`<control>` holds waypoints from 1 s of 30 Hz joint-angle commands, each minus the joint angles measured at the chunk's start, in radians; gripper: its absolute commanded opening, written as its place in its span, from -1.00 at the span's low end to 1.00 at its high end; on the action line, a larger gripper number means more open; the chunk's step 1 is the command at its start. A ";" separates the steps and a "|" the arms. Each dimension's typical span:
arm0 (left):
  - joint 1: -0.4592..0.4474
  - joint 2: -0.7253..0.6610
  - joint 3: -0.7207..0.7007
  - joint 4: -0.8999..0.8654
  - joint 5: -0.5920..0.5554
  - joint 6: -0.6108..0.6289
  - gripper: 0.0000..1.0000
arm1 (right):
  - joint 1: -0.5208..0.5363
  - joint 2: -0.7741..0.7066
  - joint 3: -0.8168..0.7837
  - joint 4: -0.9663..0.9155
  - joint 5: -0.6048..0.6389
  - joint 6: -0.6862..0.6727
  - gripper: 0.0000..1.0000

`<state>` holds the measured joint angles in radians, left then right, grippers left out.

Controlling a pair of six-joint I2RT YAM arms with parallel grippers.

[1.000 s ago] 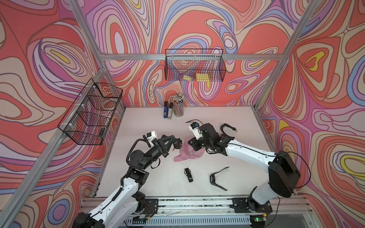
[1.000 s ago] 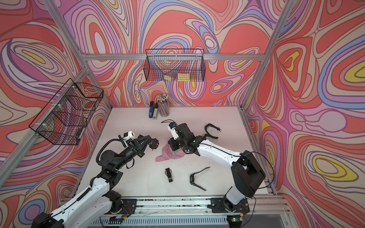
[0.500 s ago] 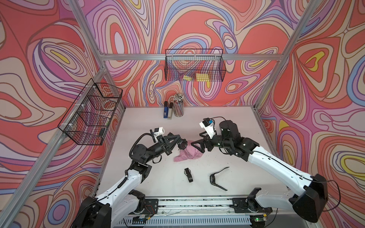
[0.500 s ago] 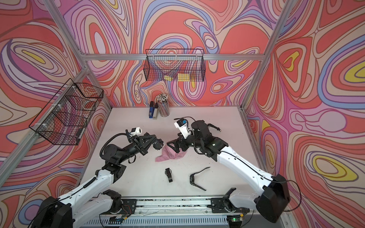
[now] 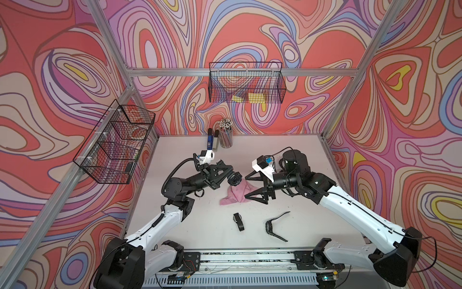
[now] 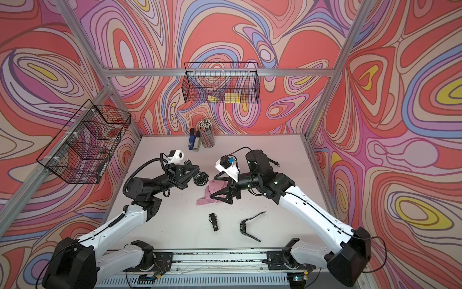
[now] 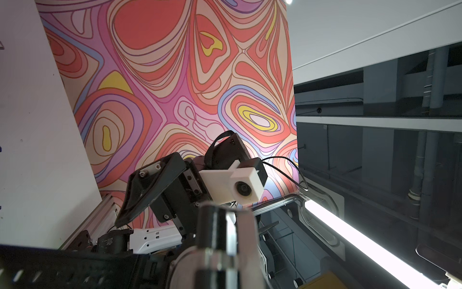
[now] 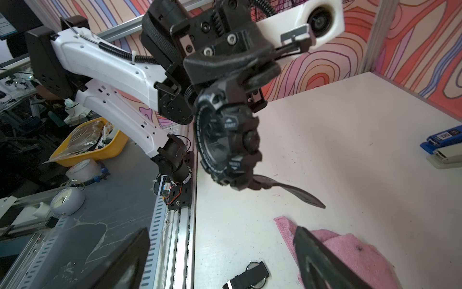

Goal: Wipe the watch dial
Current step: Adjust the watch.

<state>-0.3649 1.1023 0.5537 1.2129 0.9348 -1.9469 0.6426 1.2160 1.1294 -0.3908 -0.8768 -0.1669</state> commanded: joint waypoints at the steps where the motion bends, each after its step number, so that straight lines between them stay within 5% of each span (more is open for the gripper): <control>1: 0.007 -0.034 0.023 0.106 0.048 -0.057 -1.00 | -0.004 0.013 0.036 0.032 -0.076 -0.062 0.85; 12: 0.002 -0.049 0.006 0.106 0.027 -0.086 -1.00 | -0.003 0.079 0.076 0.171 -0.122 -0.048 0.77; 21: -0.002 -0.042 0.010 0.107 0.009 -0.094 -1.00 | 0.024 0.132 0.058 0.280 -0.192 0.010 0.47; 30: -0.003 -0.041 0.008 0.107 -0.017 -0.101 -1.00 | 0.047 0.139 0.033 0.301 -0.214 0.025 -0.26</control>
<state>-0.3672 1.0737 0.5545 1.2312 0.9302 -2.0132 0.6800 1.3521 1.1820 -0.1062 -1.0634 -0.1467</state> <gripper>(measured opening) 0.087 0.390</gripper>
